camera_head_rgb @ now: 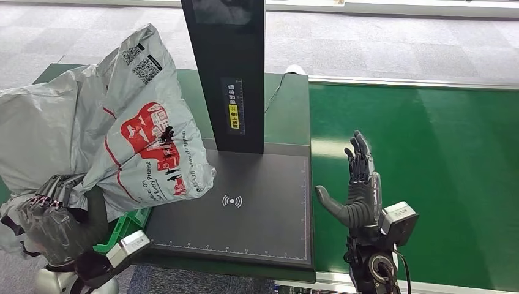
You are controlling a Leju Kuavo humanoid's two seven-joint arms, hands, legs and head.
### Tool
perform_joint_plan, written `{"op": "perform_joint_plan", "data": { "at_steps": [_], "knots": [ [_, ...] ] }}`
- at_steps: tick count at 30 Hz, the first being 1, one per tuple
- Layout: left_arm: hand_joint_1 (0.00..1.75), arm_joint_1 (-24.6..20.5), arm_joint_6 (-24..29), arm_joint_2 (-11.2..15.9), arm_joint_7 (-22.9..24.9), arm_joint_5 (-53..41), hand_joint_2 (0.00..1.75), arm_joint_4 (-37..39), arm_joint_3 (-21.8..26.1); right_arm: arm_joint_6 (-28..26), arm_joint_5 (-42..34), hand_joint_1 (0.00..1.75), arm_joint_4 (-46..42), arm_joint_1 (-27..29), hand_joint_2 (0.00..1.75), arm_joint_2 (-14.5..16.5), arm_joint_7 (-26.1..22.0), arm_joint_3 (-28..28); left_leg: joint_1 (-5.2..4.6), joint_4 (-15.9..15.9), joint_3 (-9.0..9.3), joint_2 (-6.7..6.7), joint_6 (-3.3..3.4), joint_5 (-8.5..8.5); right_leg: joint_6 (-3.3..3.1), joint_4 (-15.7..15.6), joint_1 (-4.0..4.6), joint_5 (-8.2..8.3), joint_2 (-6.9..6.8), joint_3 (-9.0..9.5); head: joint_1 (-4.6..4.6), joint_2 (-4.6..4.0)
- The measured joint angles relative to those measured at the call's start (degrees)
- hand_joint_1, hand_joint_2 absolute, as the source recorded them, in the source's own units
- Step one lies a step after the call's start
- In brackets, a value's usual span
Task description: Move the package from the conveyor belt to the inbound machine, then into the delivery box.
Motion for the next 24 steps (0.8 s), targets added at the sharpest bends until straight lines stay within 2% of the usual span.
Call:
{"op": "perform_joint_plan", "data": {
  "at_steps": [2,4,10,15,19,24],
  "knots": [
    [1.75,-0.1,-0.1,1.8,11.2,-0.2,1.75,1.1,0.6,-0.2,0.4,0.0,-0.2,0.3,1.75,0.0,-0.1,0.0,0.01,0.0,0.01,0.04,0.0,0.0,0.0,0.0,0.01,0.0,0.03,-0.01,-0.02,0.0],
    [1.75,0.0,-0.3,3.6,18.0,0.6,1.75,2.0,1.7,-0.3,0.7,0.0,-0.5,0.5,1.75,0.0,-0.1,-0.1,0.04,0.0,0.01,0.02,-0.01,0.01,-0.01,0.0,0.04,0.0,0.03,-0.02,-0.03,0.0],
    [1.75,-0.1,-4.9,5.4,24.3,2.1,1.75,3.7,5.2,0.0,1.5,0.0,-0.7,0.6,1.75,0.1,0.1,-0.2,0.04,0.0,0.01,0.04,-0.01,0.01,-0.01,0.0,0.04,-0.01,0.03,-0.02,-0.01,0.0],
    [1.75,-2.1,-17.9,6.6,32.9,1.8,1.75,9.7,8.2,0.1,2.0,0.0,-0.8,0.7,1.75,0.3,0.2,-0.2,0.0,0.0,0.02,0.03,-0.01,0.01,-0.01,0.0,0.01,0.0,0.03,-0.01,-0.01,0.0],
    [1.75,-4.0,-24.3,7.5,35.2,-1.1,1.75,15.7,8.7,0.6,2.6,0.0,-0.8,0.6,1.75,0.5,0.4,-0.3,0.01,0.0,0.07,0.03,-0.01,0.01,-0.01,0.0,0.01,0.0,0.03,0.05,-0.01,0.0],
    [1.75,-5.6,-26.5,8.2,36.4,-2.9,1.75,19.5,8.7,0.8,2.8,0.0,-0.8,0.5,1.75,0.6,0.6,-0.3,0.01,0.0,0.15,0.0,-0.01,0.01,-0.02,0.0,0.01,0.0,0.02,0.13,-0.02,0.0]
  ]
}}
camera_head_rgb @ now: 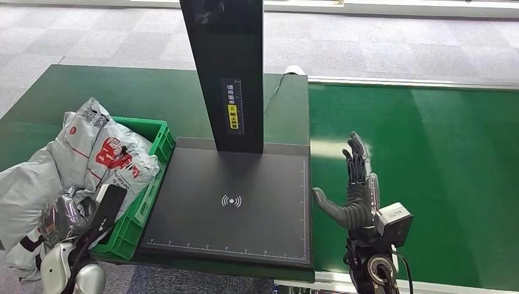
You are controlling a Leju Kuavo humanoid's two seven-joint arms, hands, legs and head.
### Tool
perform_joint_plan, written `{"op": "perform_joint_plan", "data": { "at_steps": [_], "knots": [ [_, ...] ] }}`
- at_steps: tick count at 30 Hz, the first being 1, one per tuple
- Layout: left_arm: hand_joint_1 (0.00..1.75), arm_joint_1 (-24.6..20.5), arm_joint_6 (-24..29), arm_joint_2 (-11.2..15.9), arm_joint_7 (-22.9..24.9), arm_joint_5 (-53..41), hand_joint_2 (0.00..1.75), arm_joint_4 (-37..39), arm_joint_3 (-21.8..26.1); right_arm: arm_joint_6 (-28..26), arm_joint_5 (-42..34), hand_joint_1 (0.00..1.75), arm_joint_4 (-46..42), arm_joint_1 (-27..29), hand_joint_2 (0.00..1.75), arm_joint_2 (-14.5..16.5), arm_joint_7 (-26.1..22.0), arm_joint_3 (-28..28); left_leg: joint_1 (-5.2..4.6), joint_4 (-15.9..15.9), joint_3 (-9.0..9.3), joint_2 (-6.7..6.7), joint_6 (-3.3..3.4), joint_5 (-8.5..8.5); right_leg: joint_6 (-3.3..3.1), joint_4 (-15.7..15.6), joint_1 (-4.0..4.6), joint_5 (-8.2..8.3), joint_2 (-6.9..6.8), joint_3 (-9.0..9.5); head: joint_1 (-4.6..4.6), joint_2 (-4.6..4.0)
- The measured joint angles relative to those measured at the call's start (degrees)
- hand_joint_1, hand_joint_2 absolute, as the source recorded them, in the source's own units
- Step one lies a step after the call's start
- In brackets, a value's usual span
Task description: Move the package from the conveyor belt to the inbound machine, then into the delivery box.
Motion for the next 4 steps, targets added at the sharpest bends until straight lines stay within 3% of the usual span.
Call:
{"op": "perform_joint_plan", "data": {
  "at_steps": [4],
  "knots": [
    [1.75,-0.7,-2.1,0.6,0.5,-1.0,1.75,1.2,-0.3,0.1,0.1,0.0,0.0,-0.1,1.75,0.0,0.2,0.0,0.0,0.0,0.07,-0.01,0.0,0.0,-0.01,0.0,0.0,-0.01,-0.01,0.15,-0.01,0.0]
  ]
}}
